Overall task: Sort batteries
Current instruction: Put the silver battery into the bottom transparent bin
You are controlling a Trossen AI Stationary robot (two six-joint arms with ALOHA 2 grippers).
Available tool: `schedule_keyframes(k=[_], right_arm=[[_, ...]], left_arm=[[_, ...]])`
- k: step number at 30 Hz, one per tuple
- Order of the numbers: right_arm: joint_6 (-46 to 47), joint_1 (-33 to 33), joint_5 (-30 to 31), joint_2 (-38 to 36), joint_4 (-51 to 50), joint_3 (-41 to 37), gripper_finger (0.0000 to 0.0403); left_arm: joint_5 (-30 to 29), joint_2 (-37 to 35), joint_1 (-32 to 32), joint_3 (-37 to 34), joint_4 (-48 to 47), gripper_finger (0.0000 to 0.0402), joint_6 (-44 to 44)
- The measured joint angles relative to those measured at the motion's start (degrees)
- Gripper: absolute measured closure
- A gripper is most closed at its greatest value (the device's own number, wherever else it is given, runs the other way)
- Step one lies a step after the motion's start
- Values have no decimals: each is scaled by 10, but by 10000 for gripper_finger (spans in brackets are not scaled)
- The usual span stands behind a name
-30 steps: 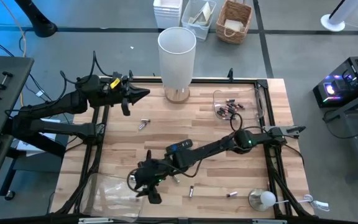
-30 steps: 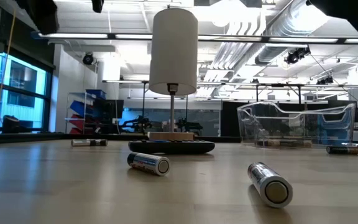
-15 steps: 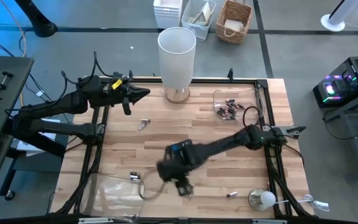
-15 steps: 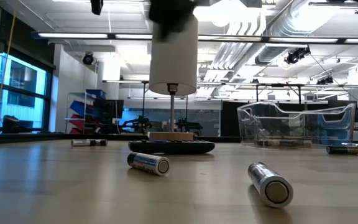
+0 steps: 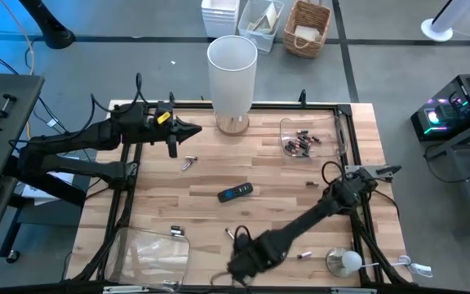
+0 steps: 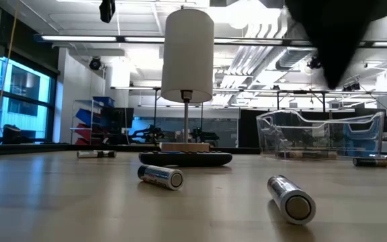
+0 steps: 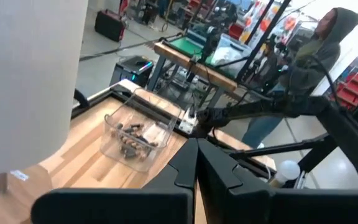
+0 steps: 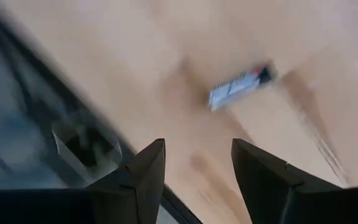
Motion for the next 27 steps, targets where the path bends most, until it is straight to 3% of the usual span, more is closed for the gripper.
schedule_keyframes(k=[6, 14, 22, 27], right_arm=[[183, -40, 21, 0, 3, 0, 242], [338, -12, 24, 24, 3, 0, 258], [397, -23, 29, 48, -11, 0, 258], [383, -28, 15, 62, 10, 1, 258]], left_arm=[[22, 3, 0, 0, 0, 401, 6], [57, 0, 0, 0, -3, 401, 36], [59, 0, 0, 0, -3, 401, 36], [59, 0, 0, 0, -5, 401, 37]])
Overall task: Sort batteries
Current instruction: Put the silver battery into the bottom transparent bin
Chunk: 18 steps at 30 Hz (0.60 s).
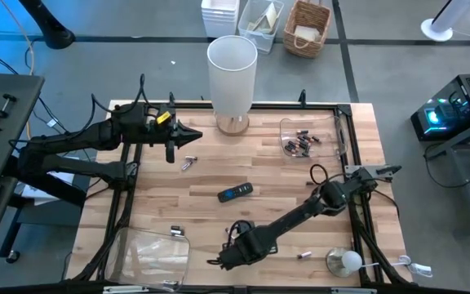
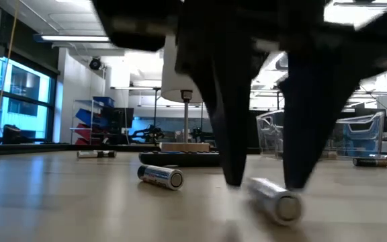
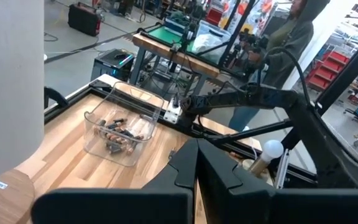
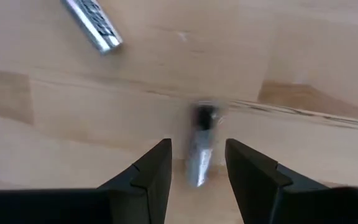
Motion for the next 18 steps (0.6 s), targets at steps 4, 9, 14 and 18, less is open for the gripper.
schedule_keyframes(k=[4, 9, 14, 18], right_arm=[[-3, 1, -12, 19, 8, 1, 258], [-43, 1, -9, 25, 9, 3, 266], [-139, 3, 11, 14, -9, 0, 369], [-227, 1, 35, -8, -16, -4, 370]], left_arm=[[0, 0, 0, 0, -1, 401, 18], [0, -7, 1, 0, 1, 401, 52], [0, -27, 1, 0, 33, 401, 86], [-1, -61, 1, 0, 84, 401, 101]])
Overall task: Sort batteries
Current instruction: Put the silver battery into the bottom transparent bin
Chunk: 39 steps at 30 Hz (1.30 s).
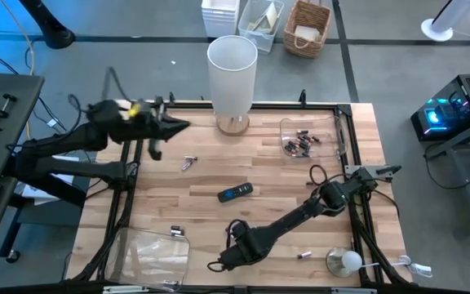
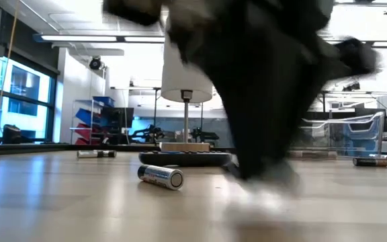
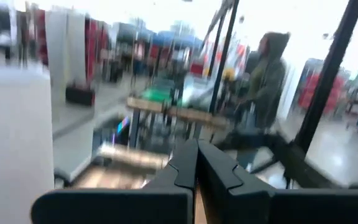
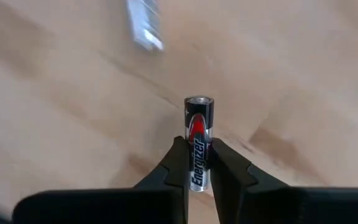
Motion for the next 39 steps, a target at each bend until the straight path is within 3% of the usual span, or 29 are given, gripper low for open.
schedule_keyframes(k=[4, 8, 10, 14, 18, 21, 31, 39], right_arm=[[-106, -7, 78, -56, 31, 2, 371], [-267, -28, 147, -90, 135, 3, 371], [-356, -48, 134, -90, 205, 3, 371], [-536, -87, 53, -65, 303, 3, 371], [-661, -112, -9, -36, 415, 2, 371], [-712, -123, -59, -30, 493, 3, 371], [-796, -128, -94, -22, 562, 4, 369], [-804, -120, -88, -9, 589, 3, 275]], left_arm=[[-2, -42, 0, 0, 49, 402, 0], [-17, -74, 0, 1, 59, 402, 0], [-34, -82, 0, 1, 51, 402, -2], [-46, -81, 0, 1, 20, 402, -25], [-46, -74, 0, 0, -20, 402, -31], [-46, -73, 0, 0, -43, 402, -37], [-65, -73, 0, 0, -46, 402, -36], [-73, -72, 0, 0, -52, 402, -37]])
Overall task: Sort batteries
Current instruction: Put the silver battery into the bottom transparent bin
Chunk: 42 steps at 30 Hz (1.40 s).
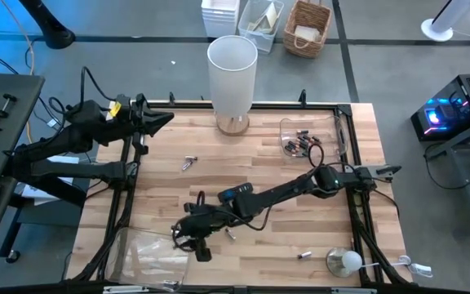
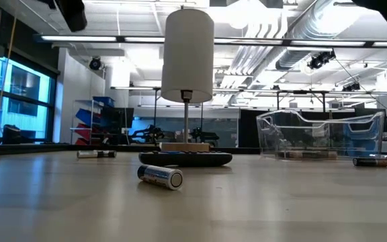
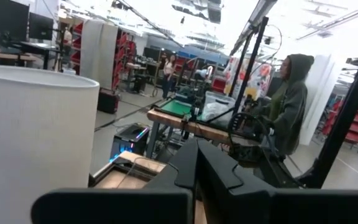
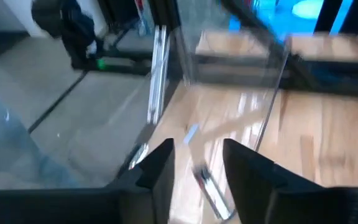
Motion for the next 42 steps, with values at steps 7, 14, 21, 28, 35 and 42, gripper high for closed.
schedule_keyframes(k=[7, 14, 21, 28, 35, 42], right_arm=[[38, -4, -13, -37, -94, -1, 243], [31, -10, 85, -144, -394, 1, 254], [149, 81, 155, -180, -629, -33, 258], [508, 227, 144, -262, -542, -260, 258], [747, 261, 173, -323, -386, -381, 258], [614, 156, 257, -322, -284, -384, 258]], left_arm=[[-6, 3, 0, 0, -25, 402, -28], [-9, 47, -14, 0, -51, 402, -55], [-2, 121, -76, 0, -50, 402, -45], [-2, 148, -132, 0, -55, 402, -45], [-44, 150, -169, 0, -146, 402, -39], [-106, 176, -165, 0, -357, 402, -134]])
